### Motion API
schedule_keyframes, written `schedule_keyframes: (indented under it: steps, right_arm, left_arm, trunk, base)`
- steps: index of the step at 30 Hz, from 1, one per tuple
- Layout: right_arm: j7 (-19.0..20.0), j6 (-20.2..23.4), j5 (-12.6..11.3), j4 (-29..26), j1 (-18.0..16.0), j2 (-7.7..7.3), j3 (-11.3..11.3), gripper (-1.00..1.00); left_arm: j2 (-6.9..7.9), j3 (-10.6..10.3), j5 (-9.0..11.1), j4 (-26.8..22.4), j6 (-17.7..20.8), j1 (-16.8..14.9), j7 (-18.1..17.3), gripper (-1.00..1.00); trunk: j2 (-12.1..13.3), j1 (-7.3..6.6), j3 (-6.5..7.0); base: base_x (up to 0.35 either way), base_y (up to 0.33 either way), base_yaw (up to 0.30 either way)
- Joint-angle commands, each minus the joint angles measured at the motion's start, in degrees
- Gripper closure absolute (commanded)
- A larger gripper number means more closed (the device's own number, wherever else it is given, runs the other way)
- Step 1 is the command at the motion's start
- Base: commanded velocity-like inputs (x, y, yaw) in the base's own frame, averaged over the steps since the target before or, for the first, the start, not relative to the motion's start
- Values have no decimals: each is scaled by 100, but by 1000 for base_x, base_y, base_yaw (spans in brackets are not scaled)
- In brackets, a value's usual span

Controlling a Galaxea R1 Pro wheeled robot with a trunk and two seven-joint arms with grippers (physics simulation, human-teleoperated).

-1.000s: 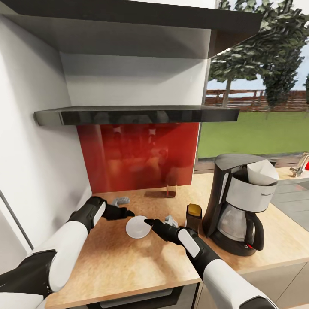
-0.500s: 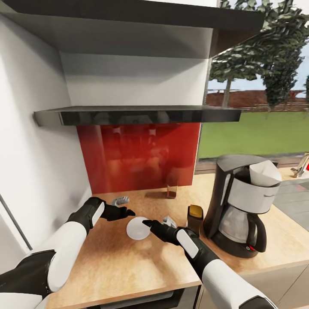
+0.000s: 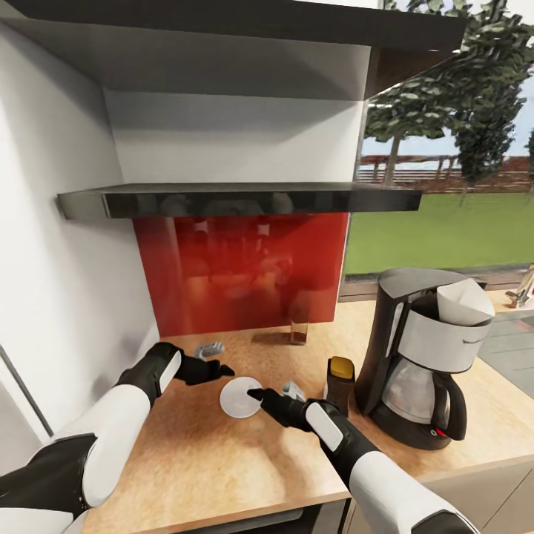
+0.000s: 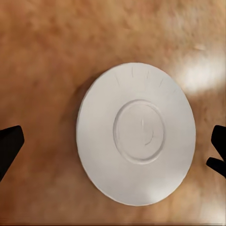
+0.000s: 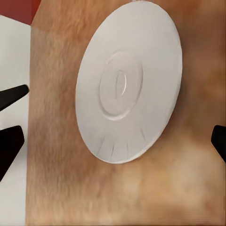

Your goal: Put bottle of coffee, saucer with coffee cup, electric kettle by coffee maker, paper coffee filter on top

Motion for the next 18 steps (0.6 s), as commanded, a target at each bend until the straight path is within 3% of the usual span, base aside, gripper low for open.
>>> schedule_keyframes:
  steps: [1,18]
  right_arm:
    - [12,13,7,5,-3,0,0,-100]
    - [17,13,7,146,-3,0,-2,-100]
  left_arm:
    - [-6,42,-58,-6,30,0,-37,-100]
    - [-40,51,-57,-3,43,84,-37,-100]
  trunk:
    - [-7,3,-6]
    - [-7,3,-6]
  base:
    - [0,0,0]
    - [31,0,0]
